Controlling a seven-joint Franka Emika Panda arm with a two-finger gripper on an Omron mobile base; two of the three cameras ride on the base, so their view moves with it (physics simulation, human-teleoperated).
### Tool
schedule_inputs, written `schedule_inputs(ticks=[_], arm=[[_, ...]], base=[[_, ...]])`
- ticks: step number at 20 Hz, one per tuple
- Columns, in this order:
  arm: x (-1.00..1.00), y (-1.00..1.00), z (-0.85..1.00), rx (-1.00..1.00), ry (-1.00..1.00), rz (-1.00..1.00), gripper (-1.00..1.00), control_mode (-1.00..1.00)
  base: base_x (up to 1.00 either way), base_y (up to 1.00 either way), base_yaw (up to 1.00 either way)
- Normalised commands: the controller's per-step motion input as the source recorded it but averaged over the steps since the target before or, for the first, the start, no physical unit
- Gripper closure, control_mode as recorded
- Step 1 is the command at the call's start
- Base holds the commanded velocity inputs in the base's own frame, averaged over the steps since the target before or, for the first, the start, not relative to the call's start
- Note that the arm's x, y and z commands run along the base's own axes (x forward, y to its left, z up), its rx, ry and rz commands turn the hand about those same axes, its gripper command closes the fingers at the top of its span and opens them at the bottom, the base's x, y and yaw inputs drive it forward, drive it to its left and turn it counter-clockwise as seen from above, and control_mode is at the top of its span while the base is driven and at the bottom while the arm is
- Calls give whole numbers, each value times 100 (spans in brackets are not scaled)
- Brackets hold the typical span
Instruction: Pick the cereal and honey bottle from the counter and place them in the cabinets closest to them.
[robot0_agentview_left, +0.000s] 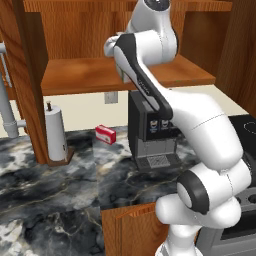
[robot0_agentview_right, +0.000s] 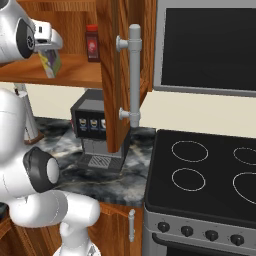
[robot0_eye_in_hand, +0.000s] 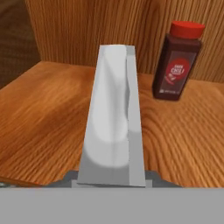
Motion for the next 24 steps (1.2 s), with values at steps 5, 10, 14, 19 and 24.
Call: schedule_inputs(ticks=[5, 10, 14, 19, 24], arm=[[18, 1, -6, 0, 0, 0, 100, -100], [34, 6, 0, 0, 0, 0, 100, -100], [37, 6, 0, 0, 0, 0, 100, -100], [33, 7, 0, 0, 1, 0, 100, -100], [27, 4, -2, 0, 1, 0, 100, -100]], base=[[0, 0, 0], [0, 0, 0], [0, 0, 0], [0, 0, 0], [0, 0, 0]])
